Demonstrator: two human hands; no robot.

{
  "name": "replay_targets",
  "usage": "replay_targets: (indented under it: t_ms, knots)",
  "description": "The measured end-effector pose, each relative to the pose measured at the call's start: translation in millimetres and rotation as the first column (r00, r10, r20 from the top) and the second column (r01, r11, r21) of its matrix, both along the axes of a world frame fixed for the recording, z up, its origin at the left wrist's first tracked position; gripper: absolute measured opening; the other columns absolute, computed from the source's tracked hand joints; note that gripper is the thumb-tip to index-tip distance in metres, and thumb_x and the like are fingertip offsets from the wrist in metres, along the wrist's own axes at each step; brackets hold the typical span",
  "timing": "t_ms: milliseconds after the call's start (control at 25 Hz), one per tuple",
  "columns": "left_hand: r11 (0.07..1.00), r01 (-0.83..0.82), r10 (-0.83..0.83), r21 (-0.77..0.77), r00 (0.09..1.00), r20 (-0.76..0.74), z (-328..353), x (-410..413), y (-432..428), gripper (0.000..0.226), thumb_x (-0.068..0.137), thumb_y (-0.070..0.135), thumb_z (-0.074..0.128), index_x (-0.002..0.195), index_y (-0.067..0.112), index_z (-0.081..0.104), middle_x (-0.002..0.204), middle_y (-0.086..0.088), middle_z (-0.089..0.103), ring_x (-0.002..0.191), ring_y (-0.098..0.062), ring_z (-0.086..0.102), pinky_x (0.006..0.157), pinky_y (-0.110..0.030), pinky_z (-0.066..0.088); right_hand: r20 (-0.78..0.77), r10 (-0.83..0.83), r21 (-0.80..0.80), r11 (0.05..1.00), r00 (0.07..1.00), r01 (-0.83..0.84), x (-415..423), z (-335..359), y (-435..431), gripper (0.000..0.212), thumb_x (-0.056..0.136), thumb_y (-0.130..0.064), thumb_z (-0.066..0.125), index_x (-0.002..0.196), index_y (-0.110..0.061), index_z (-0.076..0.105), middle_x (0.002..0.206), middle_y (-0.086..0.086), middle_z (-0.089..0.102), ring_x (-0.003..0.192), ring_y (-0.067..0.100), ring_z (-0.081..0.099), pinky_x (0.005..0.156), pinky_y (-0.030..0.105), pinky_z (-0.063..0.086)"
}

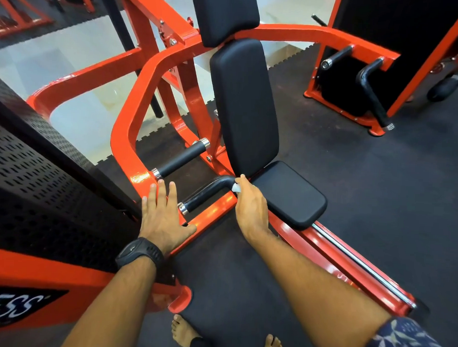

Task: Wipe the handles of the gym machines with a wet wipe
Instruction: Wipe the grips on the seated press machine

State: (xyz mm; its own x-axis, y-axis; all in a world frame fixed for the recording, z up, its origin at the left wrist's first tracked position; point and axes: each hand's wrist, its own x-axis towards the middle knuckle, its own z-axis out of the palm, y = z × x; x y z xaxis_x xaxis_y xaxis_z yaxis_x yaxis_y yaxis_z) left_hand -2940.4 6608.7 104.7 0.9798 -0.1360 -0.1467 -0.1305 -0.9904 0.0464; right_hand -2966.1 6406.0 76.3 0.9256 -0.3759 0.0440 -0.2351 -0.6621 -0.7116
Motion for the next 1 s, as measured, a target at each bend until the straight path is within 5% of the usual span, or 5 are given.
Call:
replay_targets:
  t_ms: [120,280,440,880,1000]
  knots:
    - [1.000,0.001,-0.001,0.006,1.000,-0.018,0.4,-1.3,-0.4,0.120,0.076,0.060,0.069,0.159,0.013,-0.003,0.167,-0.014,-0.009,0.153,-0.031,-0.015,0.124,-0.049,-0.004,-0.085,-0.014,-0.113,0.994,0.996,0.005,-12.2,-7.5,-3.9,0.045,0.101,-0.007,0.048,0.144,-0.019,0.047,0.137,-0.001,0.058,0.124,0.019,0.056,0.101,0.030,0.046]
    - [1.000,-0.006,0.006,0.019,1.000,-0.006,1.9,-0.3,-1.6,0.120,0.076,0.060,0.069,0.160,0.014,-0.003,0.167,-0.014,-0.008,0.153,-0.031,-0.014,0.124,-0.049,-0.003,-0.077,0.041,-0.155,0.987,0.996,-0.053,-8.1,-1.7,-9.4,0.036,0.097,-0.001,0.045,0.129,-0.014,0.056,0.122,0.004,0.064,0.112,0.024,0.061,0.093,0.036,0.048]
    - [0.999,-0.014,0.014,0.036,1.000,-0.009,2.5,-1.5,-1.1,0.120,0.076,0.060,0.070,0.160,0.014,-0.003,0.167,-0.014,-0.008,0.153,-0.031,-0.013,0.124,-0.049,-0.003,-0.259,-0.061,-0.238,0.971,0.964,-0.003,-35.5,-13.3,-19.5,0.031,0.092,0.003,0.047,0.115,-0.015,0.057,0.107,0.006,0.068,0.099,0.028,0.068,0.077,0.036,0.050]
    - [0.997,-0.013,0.014,0.071,1.000,-0.005,2.2,0.1,-4.1,0.120,0.076,0.060,0.071,0.160,0.013,0.000,0.167,-0.014,-0.005,0.153,-0.032,-0.010,0.125,-0.050,0.001,-0.242,-0.057,-0.196,0.981,0.969,0.009,-75.6,-47.2,-21.0,0.049,0.092,0.005,0.051,0.138,-0.010,0.043,0.124,0.005,0.054,0.112,0.023,0.058,0.081,0.033,0.054]
    - [0.998,-0.016,0.016,0.064,1.000,0.000,2.2,0.2,-4.7,0.119,0.076,0.060,0.071,0.160,0.013,0.000,0.167,-0.014,-0.006,0.153,-0.032,-0.011,0.125,-0.050,0.000,-0.233,-0.135,-0.168,0.981,0.963,0.097,-73.9,-42.6,-21.2,0.038,0.094,0.004,0.048,0.129,-0.011,0.051,0.123,0.006,0.059,0.113,0.024,0.061,0.081,0.030,0.049]
